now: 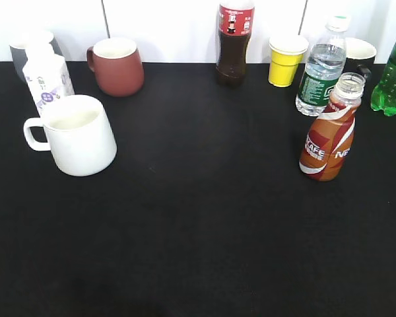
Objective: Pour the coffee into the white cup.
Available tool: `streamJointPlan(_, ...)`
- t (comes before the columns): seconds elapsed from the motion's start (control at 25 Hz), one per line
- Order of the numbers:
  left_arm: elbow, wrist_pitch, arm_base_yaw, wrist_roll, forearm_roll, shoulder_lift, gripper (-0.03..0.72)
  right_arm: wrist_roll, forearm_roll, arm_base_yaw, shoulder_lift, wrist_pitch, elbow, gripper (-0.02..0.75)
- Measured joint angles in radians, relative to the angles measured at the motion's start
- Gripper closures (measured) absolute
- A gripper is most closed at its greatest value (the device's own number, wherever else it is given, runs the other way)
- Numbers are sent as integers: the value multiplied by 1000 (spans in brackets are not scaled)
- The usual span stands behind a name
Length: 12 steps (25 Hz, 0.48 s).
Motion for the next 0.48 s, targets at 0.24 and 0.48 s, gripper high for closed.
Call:
streamJointPlan(0.24, 0, 0, 0, 0, 0, 0, 461, 0, 0, 0, 0, 0, 0, 153)
streamJointPlan(0.48, -9, -9, 0, 0, 0, 6, 135, 0, 0, 0, 0, 0, 0, 153)
